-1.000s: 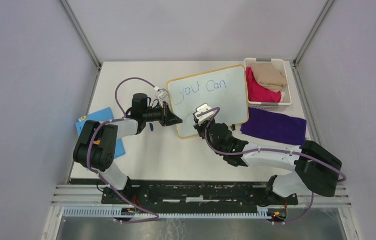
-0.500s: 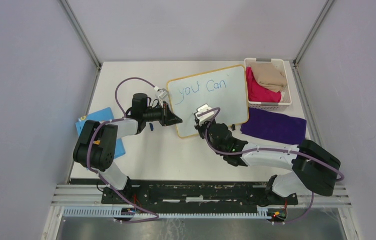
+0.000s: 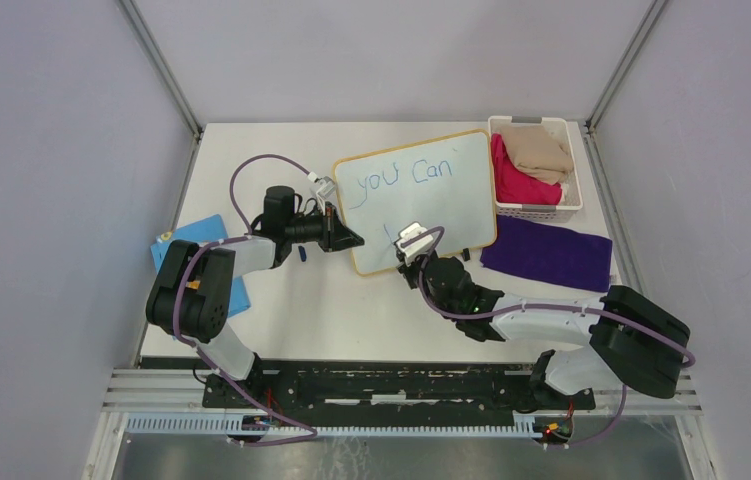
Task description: Write a sentence on the whiteboard
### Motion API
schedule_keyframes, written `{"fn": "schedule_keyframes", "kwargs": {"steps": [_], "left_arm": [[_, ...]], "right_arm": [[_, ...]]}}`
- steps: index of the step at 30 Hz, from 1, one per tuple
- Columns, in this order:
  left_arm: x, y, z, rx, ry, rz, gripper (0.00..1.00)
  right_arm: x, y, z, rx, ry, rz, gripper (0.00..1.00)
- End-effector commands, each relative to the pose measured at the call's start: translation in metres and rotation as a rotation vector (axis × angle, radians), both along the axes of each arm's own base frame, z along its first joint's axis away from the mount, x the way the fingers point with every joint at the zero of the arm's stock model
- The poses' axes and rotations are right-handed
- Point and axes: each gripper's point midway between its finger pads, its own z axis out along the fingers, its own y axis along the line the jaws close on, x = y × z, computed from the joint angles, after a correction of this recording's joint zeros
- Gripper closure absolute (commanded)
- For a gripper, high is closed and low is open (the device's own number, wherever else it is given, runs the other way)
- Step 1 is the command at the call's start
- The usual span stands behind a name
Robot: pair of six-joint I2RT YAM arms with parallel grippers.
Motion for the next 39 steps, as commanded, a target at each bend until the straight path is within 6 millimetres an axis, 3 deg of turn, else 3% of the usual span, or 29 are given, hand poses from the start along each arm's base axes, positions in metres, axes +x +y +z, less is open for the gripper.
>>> {"fn": "schedule_keyframes", "kwargs": {"steps": [1, 7, 13, 24, 33, 39], "left_arm": [[-0.004, 0.004, -0.027, 0.110, 0.004, 0.009, 0.98], [-0.005, 0.003, -0.028, 0.113, 0.003, 0.007, 0.98], [-0.005, 0.003, -0.028, 0.114, 0.003, 0.006, 0.98], [-0.004, 0.003, -0.028, 0.117, 0.005, 0.005, 0.98], [-0.004, 0.003, -0.028, 0.120, 0.004, 0.006, 0.98], [-0.005, 0.004, -0.029, 0.121, 0.006, 0.006, 0.98]], "right_arm": [[0.003, 0.004, 0.014, 0.040, -0.014, -0.003, 1.00], [0.010, 0.014, 0.036, 0.069, -0.046, -0.007, 1.00], [0.014, 0.021, 0.042, 0.064, -0.056, 0.004, 1.00], [0.002, 0.028, 0.022, 0.039, -0.010, 0.070, 1.00], [-0.004, 0.011, -0.001, -0.009, 0.021, 0.041, 1.00], [0.001, -0.004, 0.001, -0.015, 0.006, -0.024, 1.00]]}}
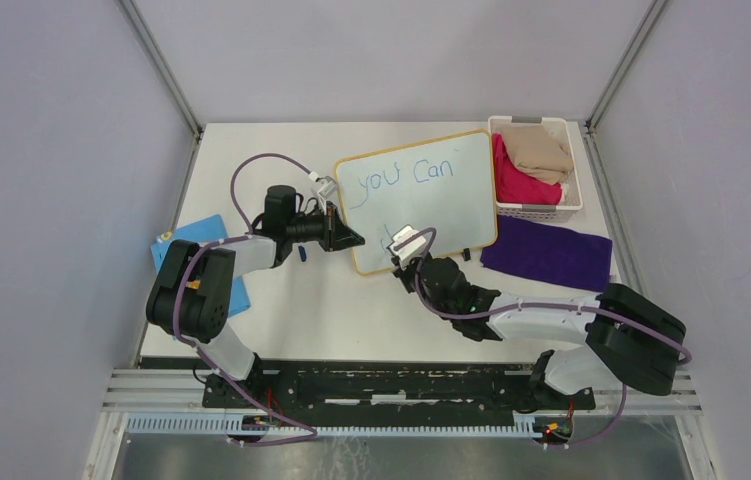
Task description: Write a sentence on the whiteboard
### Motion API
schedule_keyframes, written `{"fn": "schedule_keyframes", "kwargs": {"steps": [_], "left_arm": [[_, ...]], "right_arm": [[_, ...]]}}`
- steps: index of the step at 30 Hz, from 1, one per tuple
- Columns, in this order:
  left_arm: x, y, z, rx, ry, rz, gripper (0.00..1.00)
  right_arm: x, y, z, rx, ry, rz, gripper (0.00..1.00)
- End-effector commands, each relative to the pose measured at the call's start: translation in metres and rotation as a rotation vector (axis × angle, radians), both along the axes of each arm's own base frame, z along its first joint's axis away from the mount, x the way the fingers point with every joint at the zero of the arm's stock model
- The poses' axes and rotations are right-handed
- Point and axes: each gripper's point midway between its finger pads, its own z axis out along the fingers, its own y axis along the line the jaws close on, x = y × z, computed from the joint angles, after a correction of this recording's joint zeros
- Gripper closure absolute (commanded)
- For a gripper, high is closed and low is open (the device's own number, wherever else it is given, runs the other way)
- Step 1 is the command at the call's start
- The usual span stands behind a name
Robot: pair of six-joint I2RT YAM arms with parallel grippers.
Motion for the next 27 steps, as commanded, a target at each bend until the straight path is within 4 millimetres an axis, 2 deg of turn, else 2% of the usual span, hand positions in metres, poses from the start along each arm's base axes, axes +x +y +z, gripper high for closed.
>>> {"fn": "schedule_keyframes", "kwargs": {"steps": [1, 6, 16, 21, 27], "left_arm": [[-0.006, 0.005, -0.029, 0.110, 0.017, 0.009, 0.98], [-0.007, 0.004, -0.029, 0.111, 0.018, 0.007, 0.98], [-0.007, 0.004, -0.030, 0.113, 0.018, 0.005, 0.98], [-0.007, 0.004, -0.030, 0.113, 0.018, 0.005, 0.98], [-0.007, 0.004, -0.030, 0.115, 0.021, 0.006, 0.98]], "right_arm": [[0.010, -0.016, 0.014, 0.024, -0.033, -0.089, 1.00], [0.021, -0.018, 0.029, 0.039, -0.052, -0.123, 1.00], [0.031, -0.005, 0.053, 0.077, -0.086, -0.110, 1.00], [0.022, -0.006, 0.051, 0.088, -0.078, -0.069, 1.00], [0.008, -0.002, 0.059, 0.139, -0.081, 0.005, 1.00]]}}
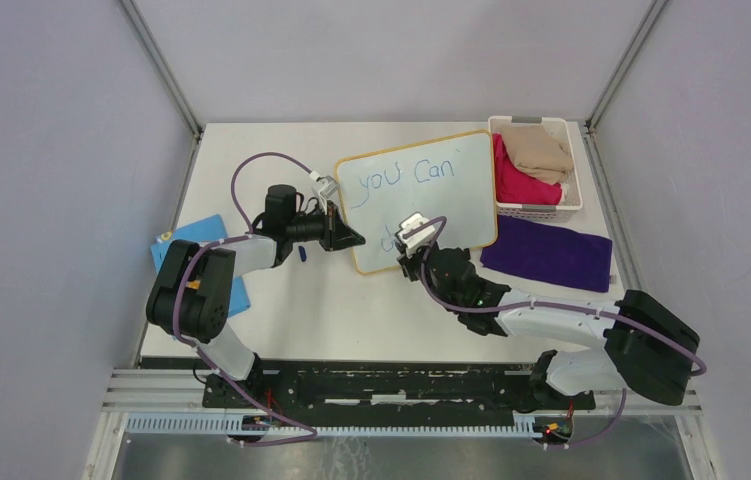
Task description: Write a sentence on the whiteboard
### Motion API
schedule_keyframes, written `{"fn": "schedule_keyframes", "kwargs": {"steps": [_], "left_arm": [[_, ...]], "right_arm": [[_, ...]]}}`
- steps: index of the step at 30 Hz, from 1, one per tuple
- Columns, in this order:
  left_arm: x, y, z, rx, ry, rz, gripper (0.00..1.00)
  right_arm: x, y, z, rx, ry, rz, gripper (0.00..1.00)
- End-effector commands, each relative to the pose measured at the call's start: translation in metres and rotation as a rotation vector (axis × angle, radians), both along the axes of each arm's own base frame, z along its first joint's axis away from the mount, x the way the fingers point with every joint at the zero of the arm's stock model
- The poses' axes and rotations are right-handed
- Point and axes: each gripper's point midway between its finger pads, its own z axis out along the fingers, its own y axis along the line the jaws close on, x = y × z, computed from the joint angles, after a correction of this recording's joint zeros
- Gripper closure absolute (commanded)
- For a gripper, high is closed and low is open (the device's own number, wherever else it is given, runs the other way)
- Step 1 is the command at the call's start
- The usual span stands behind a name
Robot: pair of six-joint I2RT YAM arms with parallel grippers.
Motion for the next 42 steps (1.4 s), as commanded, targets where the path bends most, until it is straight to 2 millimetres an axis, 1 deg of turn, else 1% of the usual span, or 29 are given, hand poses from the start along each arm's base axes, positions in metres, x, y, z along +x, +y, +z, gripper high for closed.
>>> {"fn": "schedule_keyframes", "kwargs": {"steps": [1, 4, 8, 13, 23, 31, 36, 42], "left_arm": [[-0.007, 0.005, -0.032, 0.111, 0.035, 0.014, 0.98], [-0.007, 0.005, -0.032, 0.112, 0.035, 0.013, 0.98], [-0.008, 0.006, -0.032, 0.114, 0.034, 0.013, 0.98], [-0.008, 0.006, -0.032, 0.114, 0.036, 0.013, 0.98], [-0.008, 0.006, -0.031, 0.115, 0.033, 0.014, 0.98], [-0.007, 0.006, -0.031, 0.116, 0.034, 0.015, 0.98], [-0.007, 0.006, -0.032, 0.117, 0.035, 0.013, 0.98], [-0.007, 0.006, -0.033, 0.118, 0.039, 0.014, 0.98]], "right_arm": [[-0.008, 0.008, 0.026, 0.094, -0.041, 0.060, 1.00], [-0.009, 0.015, 0.029, 0.094, -0.043, 0.083, 1.00], [-0.006, 0.021, 0.026, 0.080, -0.033, 0.090, 1.00], [-0.001, 0.022, 0.023, 0.068, -0.030, 0.067, 1.00], [0.007, 0.027, 0.025, 0.077, -0.034, 0.038, 1.00], [0.016, 0.020, 0.018, 0.053, -0.021, -0.006, 1.00], [0.020, 0.008, 0.012, 0.037, -0.013, -0.045, 1.00], [0.019, -0.002, 0.004, 0.022, 0.001, -0.065, 1.00]]}}
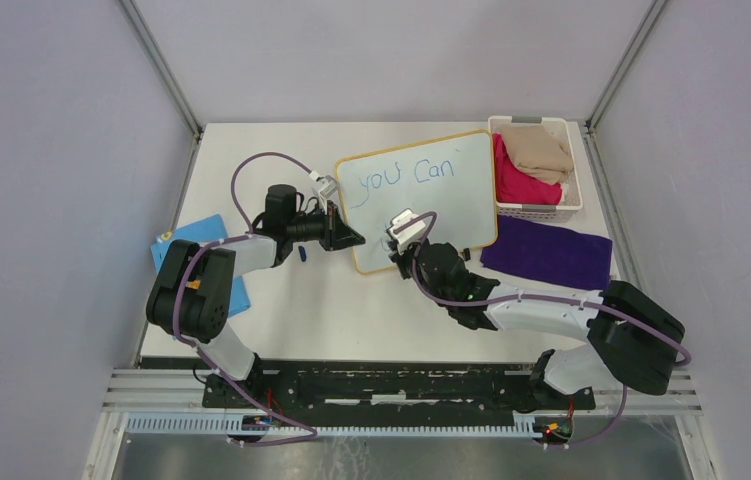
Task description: Write a sentence on the whiteboard
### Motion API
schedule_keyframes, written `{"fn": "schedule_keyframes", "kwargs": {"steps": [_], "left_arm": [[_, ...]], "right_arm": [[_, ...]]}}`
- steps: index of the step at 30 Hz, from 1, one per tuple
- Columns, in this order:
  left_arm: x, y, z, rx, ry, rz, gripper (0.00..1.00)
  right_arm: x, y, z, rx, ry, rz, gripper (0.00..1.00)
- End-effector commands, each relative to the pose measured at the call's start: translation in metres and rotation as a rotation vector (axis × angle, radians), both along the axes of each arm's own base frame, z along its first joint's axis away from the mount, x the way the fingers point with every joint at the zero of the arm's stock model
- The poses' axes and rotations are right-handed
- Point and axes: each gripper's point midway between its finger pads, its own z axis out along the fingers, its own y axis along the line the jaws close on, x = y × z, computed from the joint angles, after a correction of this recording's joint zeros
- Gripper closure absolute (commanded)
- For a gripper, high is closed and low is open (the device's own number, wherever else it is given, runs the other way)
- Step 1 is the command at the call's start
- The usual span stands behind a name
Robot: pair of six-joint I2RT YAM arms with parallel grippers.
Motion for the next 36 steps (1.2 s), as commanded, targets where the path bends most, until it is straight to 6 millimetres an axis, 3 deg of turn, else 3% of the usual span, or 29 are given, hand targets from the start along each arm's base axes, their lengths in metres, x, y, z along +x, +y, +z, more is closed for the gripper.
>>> {"fn": "schedule_keyframes", "kwargs": {"steps": [1, 15, 26, 36], "left_arm": [[-0.009, 0.006, -0.033, 0.115, 0.037, 0.007, 0.98], [-0.009, 0.005, -0.032, 0.114, 0.035, 0.005, 0.98], [-0.009, 0.005, -0.031, 0.114, 0.034, 0.006, 0.98], [-0.009, 0.005, -0.032, 0.116, 0.036, 0.005, 0.98]], "right_arm": [[0.013, -0.018, 0.010, 0.014, -0.026, -0.092, 1.00], [0.010, -0.032, -0.001, 0.011, 0.001, -0.121, 1.00], [0.002, -0.028, 0.044, 0.151, -0.064, -0.065, 1.00], [0.008, -0.022, 0.037, 0.127, -0.046, -0.060, 1.00]]}}
